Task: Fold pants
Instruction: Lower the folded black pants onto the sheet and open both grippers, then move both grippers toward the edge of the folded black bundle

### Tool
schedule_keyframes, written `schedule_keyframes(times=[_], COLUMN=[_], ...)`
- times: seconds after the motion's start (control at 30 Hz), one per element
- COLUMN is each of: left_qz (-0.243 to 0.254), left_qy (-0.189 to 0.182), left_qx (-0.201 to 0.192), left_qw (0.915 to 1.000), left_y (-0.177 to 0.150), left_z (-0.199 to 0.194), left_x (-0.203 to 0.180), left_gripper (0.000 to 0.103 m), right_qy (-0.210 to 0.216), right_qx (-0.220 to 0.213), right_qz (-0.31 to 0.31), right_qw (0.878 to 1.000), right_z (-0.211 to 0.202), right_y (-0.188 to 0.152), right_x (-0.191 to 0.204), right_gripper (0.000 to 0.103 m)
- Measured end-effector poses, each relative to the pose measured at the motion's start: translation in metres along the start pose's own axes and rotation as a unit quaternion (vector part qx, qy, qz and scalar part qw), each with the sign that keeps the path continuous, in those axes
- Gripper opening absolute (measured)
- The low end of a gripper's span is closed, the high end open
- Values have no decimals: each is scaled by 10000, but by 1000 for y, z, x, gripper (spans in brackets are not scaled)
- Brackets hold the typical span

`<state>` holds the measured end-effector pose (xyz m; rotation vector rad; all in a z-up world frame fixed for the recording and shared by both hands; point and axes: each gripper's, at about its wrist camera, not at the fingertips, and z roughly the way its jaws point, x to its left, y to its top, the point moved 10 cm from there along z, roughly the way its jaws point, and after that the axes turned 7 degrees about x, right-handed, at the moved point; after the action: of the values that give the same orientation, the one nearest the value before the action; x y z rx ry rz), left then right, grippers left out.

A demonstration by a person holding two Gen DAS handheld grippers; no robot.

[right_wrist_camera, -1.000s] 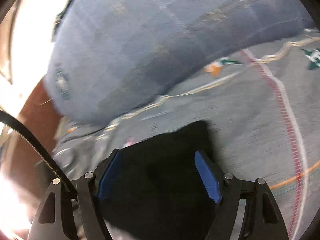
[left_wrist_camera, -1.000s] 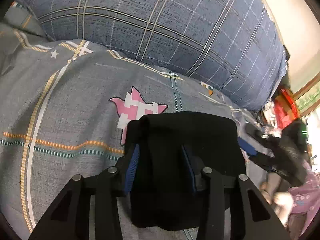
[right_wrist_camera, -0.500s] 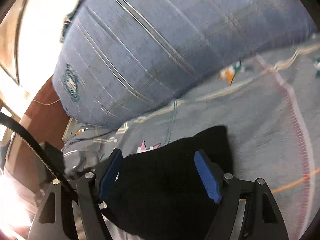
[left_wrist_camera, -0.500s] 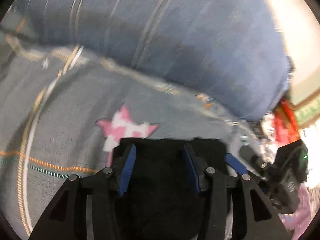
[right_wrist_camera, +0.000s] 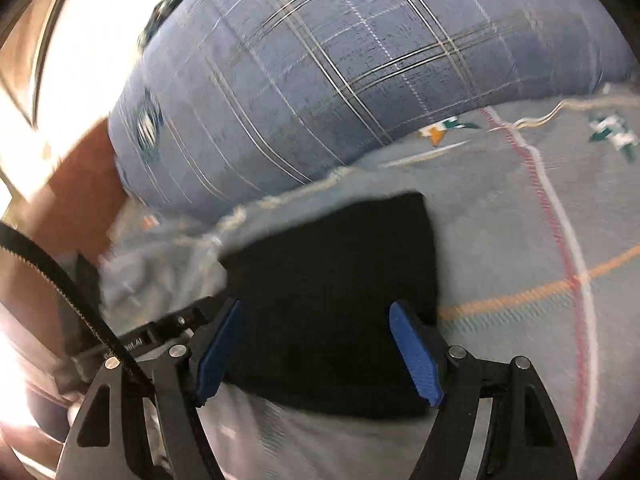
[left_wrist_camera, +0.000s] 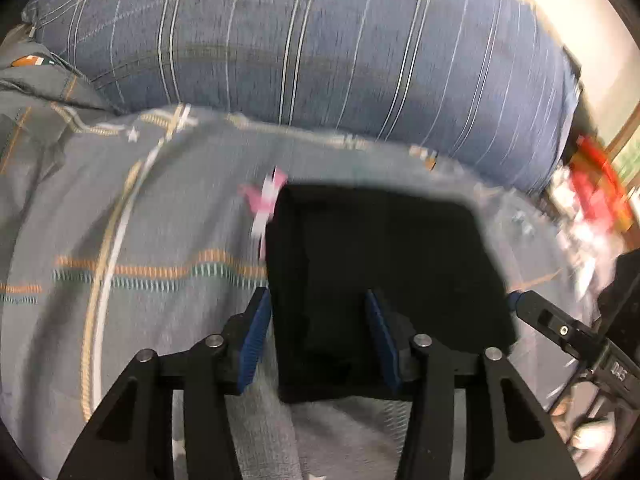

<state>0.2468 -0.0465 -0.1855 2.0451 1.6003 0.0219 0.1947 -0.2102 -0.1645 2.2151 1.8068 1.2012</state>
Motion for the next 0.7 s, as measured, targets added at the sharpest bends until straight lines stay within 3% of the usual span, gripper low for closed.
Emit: schedule_keyframes(times=[0.1, 0.2, 0.27, 0.33, 0.37, 0.4, 0.47, 0.6, 0.7], left_qz=[-179, -69, -25, -62, -105, -114, -118, 42, 263], left_qy=[-58, -73, -6, 123, 238, 304, 506, 1125, 1379], left_qx=[-28, -338, -637, -818, -924, -989, -1114, -1251, -1424], left_qw=[9998, 9994, 9980, 9966, 9954, 9946, 9924, 9857, 9798], left_y=[1, 1, -8, -20, -30, -35, -48, -72, -82], left_z=[-5, -34, -61, -78, -88, -93, -102, -118, -130], left_x=[3, -5, -8, -8, -8, -8, -10, -16, -24], left_gripper=[50, 50, 51, 54, 55, 55, 57, 66, 70], right_qy=[-464, -410, -338, -573, -830, -1026, -1363, -1305, -1374], right_qx=[141, -114, -397, -954, -1236, -1440, -1945, -1413, -1362], right_qz=[-197, -256, -290, -496, -611, -668, -585, -81, -76], right_qw=[9986, 9988, 9982, 9925, 9870, 9820, 9696, 9813, 9811], right_z=[7, -13, -33, -67, -80, -89, -110, -100, -100], right_y=[-18, -16, -17, -27, -32, -37, -52, -71, -81], right_x=[-11, -4, 2, 9, 10, 14, 12, -5, -6], right_gripper=[80, 80, 80, 81, 87, 101, 103, 103, 103])
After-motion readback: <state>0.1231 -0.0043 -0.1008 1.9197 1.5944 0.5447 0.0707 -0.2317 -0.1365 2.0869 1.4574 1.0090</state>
